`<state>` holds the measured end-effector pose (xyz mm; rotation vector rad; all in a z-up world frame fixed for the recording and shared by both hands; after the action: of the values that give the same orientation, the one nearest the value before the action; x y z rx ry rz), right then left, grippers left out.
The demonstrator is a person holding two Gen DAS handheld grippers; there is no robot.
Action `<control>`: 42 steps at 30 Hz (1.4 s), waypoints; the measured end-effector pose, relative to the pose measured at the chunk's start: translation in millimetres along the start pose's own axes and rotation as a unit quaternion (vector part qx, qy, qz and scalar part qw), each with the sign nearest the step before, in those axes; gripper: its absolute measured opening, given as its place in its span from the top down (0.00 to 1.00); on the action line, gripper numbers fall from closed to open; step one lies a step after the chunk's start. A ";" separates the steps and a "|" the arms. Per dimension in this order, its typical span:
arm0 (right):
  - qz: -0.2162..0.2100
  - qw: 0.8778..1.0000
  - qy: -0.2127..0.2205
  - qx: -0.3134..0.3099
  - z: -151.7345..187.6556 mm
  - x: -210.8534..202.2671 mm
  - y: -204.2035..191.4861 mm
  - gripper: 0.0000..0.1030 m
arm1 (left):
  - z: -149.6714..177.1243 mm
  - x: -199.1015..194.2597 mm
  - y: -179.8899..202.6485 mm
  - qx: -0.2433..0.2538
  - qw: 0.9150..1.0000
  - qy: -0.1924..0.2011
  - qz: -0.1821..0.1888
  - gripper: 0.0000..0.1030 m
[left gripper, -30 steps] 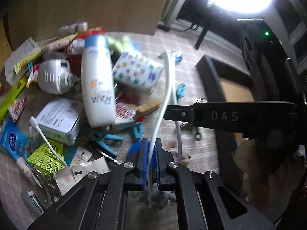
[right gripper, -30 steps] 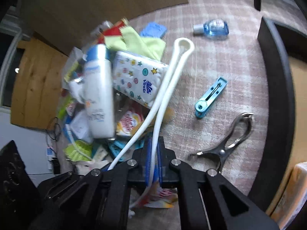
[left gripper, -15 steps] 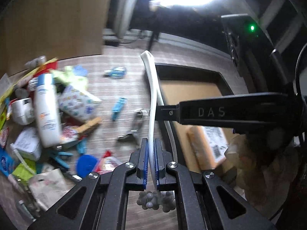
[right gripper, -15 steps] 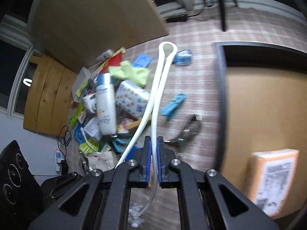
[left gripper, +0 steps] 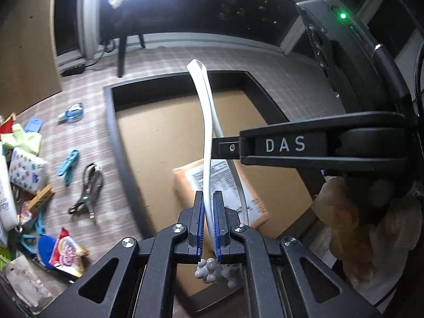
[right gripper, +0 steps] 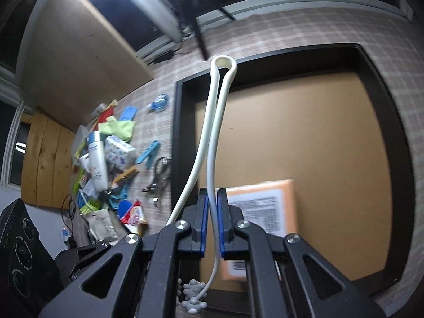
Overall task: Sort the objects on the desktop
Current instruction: 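Carry the white cable to the tray and release it, then grasp the metal clip with the right gripper while the left grasps the wooden clothespin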
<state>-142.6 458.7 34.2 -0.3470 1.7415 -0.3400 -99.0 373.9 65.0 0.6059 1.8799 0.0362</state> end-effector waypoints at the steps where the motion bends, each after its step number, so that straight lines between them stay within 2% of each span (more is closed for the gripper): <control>1: 0.003 1.000 0.002 0.004 -0.4 -1.5 5.0 0.93 | -2.7 1.9 6.3 0.005 1.000 0.000 0.001 0.94; 6: 0.017 1.000 0.012 0.013 -1.2 -17.6 32.5 0.93 | -7.7 14.2 32.8 0.025 1.000 -0.009 0.007 0.94; 7: 0.023 1.000 0.016 0.012 -1.2 -20.5 35.8 0.93 | -8.2 17.4 37.0 0.028 1.000 -0.012 0.004 0.91; 9: 0.051 0.998 0.026 0.008 -2.2 -27.9 45.2 0.93 | -7.2 21.7 42.8 0.031 0.999 -0.016 -0.007 0.68; 10: 0.062 0.997 0.033 0.006 -4.3 -32.5 50.7 0.92 | -6.9 21.6 44.7 0.034 0.999 -0.014 -0.012 0.64; 11: 0.071 0.997 0.039 0.006 -5.0 -36.8 54.8 0.91 | -6.7 21.0 45.1 0.035 0.999 -0.012 -0.014 0.62; 13: 0.078 0.996 0.049 0.006 -7.3 -42.7 60.1 0.83 | -6.0 19.0 41.8 0.031 0.999 -0.011 -0.016 0.62; 15: 0.078 0.995 0.054 0.005 -9.5 -45.6 61.9 0.82 | -6.1 15.7 34.9 0.025 0.999 -0.007 -0.021 0.62; 23: 0.056 0.997 0.043 -0.025 -9.0 -32.8 25.6 0.82 | 0.9 -6.9 -17.8 -0.024 0.998 0.004 -0.057 0.62; 31: 0.042 0.996 0.019 -0.077 -5.7 4.2 -38.5 0.82 | 7.3 -25.6 -101.5 -0.053 0.993 -0.002 -0.104 0.59; 33: 0.049 0.995 0.015 -0.087 -4.9 15.1 -53.2 0.82 | 9.5 -29.3 -119.7 -0.055 0.992 -0.009 -0.109 0.53; 36: 0.048 0.995 0.004 -0.087 -2.2 35.2 -75.1 0.82 | 14.2 -32.7 -150.0 -0.053 0.990 -0.023 -0.128 0.53; 42: 0.059 0.994 -0.020 -0.088 0.9 71.7 -109.3 0.82 | 19.4 -33.0 -201.4 -0.058 0.988 -0.049 -0.134 0.52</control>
<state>-150.4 329.6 14.9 -0.3722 1.7492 -0.0932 -151.7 179.9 24.3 0.2675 1.8336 -0.0576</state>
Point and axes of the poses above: each gripper's, at about its wrist camera, not at the fingertips, and x roughly the way its jaws point, y to its right, z to its underside, the point moved 6 cm from there along x, roughly the way its jaws point, and after that the axes turned 4 degrees about -y, right-handed, at the moved point
